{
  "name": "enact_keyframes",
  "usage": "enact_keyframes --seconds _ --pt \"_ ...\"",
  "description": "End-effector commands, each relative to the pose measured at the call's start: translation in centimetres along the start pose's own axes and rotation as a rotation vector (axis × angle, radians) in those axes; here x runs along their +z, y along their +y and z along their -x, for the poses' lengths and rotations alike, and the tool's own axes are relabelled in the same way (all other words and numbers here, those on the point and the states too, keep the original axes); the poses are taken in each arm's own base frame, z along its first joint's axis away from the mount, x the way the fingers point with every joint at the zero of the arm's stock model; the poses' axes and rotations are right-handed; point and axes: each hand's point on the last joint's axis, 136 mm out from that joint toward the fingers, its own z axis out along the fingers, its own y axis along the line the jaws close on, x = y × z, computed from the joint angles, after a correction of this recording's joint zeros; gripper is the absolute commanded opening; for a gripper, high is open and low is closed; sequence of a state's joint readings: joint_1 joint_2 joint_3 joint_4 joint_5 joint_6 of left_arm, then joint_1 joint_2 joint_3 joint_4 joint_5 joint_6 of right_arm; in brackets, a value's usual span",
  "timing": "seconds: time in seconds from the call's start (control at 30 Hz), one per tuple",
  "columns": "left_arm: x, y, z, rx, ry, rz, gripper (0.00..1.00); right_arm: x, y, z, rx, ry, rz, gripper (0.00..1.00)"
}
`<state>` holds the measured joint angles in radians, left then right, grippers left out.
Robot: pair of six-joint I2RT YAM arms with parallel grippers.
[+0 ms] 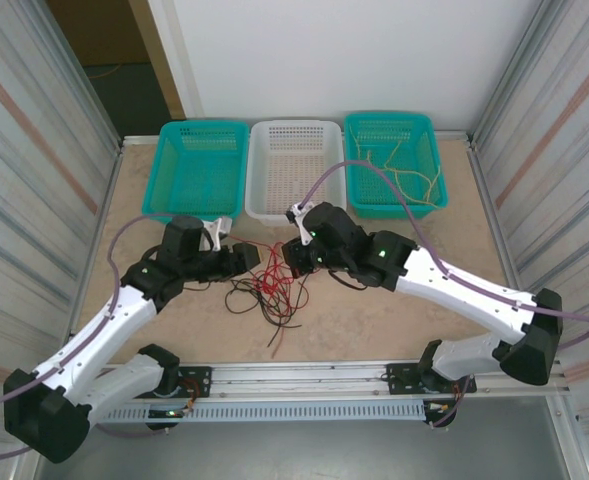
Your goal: Untangle the cables
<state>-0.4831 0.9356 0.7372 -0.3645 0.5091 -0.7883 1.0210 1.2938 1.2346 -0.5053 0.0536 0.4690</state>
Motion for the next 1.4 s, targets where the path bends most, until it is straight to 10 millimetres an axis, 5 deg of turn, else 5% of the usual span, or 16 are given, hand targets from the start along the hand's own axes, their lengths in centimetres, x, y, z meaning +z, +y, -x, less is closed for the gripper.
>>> enact_keyframes --seconds 0.0,0.27,0.57,0.7,0.93,1.37 --pt "-1.4 -2.2 0.8 0.062 -0.032 -0.055 0.57 -2.4 0.9 2.6 -0.036 -0.091 0.025 0.00" --pt "-1.3 -1.7 -0.3 0.041 -0.014 -0.083 0.54 -3.0 1.9 3.2 0.001 -0.124 0.089 0.00" --pt "-3.5 -5.4 0.5 0.164 -0.092 -0.211 0.65 -2.1 1.6 2.7 0.006 -0.075 0.065 0.00" --pt "-4.1 -5.5 0.5 0.260 -0.101 -0.143 0.68 -2.0 2.2 2.8 0.008 -0.067 0.089 0.00" --pt "-3.5 -6.0 0.4 0.451 -0.068 -0.048 0.55 -2.1 3.4 2.9 -0.013 -0.036 0.147 0.00" --pt "-2.2 -6.3 2.4 0.485 -0.125 -0.032 0.30 -2.0 4.5 2.2 -0.028 0.009 0.213 0.00"
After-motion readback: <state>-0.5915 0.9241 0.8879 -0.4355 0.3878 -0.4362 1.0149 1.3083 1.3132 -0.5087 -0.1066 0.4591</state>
